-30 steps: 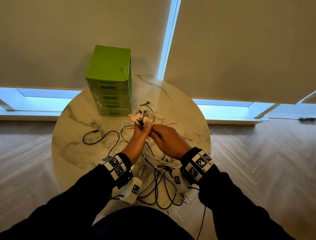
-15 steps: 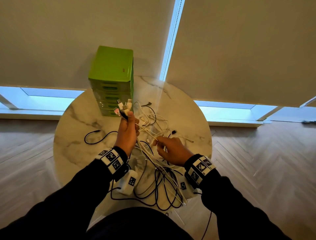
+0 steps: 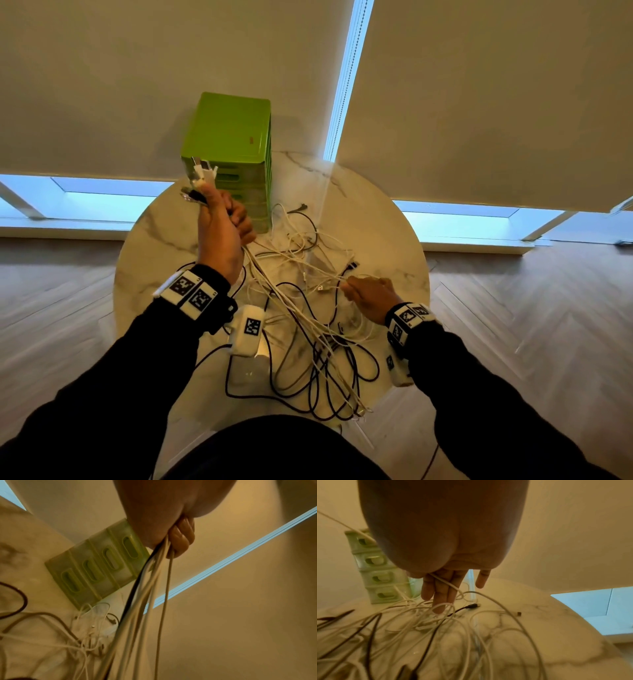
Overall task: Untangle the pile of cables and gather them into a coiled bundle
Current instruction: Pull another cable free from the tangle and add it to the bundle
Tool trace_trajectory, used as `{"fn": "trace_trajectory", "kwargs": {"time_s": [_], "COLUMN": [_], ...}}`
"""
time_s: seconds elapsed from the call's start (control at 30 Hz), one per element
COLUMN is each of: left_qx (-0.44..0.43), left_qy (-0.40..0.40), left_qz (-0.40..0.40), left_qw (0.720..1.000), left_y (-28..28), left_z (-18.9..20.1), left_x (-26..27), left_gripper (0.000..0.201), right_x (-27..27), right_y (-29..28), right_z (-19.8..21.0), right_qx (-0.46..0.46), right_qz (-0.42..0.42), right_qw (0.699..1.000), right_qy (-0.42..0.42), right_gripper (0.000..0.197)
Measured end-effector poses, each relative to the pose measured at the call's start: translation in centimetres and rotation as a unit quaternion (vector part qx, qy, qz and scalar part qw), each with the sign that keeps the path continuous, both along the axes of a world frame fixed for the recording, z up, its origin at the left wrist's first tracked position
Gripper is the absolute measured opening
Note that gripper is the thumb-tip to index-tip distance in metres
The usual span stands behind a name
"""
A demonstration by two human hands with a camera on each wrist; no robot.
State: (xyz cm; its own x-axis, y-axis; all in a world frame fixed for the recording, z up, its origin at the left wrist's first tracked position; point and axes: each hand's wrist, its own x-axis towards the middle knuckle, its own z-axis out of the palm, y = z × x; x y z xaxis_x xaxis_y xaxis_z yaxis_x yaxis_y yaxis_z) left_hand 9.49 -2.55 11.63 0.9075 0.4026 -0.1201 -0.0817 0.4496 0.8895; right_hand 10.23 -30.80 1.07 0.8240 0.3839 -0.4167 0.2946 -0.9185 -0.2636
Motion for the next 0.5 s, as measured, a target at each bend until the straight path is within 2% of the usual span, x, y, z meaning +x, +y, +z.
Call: {"fn": "trace_trajectory", "kwargs": {"time_s": [0.1, 0.2, 0.33, 0.43, 0.5], "left_qx": [0.043, 0.093, 0.104, 0.109, 0.085], "left_qy": [-0.004, 0.028, 0.108, 0.155, 0.141], "left_qz": [-0.017, -0.067, -0.135, -0.151, -0.161], "left_qw": [0.999, 0.993, 0.979, 0.970, 0.973], "left_y": [0.7, 0.4, -0.9, -2.0, -2.0], "left_z": [0.6, -0.6, -2.9, -3.4, -3.4], "left_x": [-0.1, -0.7, -1.4, -1.7, -1.7], "left_gripper": [0.046, 0.035, 0.043, 0.043, 0.043], "right_x": [1.7, 3.4, 3.0, 1.5, 0.6], "right_y": [-0.2, 1.5, 6.3, 9.6, 11.0], "right_z": [0.3, 2.2, 6.7, 8.9, 9.3], "right_qx": [0.003, 0.096, 0.248, 0.292, 0.294], "right_qz": [-0.066, -0.104, -0.053, 0.005, 0.050], "right_qw": [0.998, 0.988, 0.963, 0.951, 0.950], "right_qy": [-0.025, -0.058, -0.087, -0.101, -0.093], "right_gripper": [0.045, 0.047, 0.042, 0.040, 0.034]}}
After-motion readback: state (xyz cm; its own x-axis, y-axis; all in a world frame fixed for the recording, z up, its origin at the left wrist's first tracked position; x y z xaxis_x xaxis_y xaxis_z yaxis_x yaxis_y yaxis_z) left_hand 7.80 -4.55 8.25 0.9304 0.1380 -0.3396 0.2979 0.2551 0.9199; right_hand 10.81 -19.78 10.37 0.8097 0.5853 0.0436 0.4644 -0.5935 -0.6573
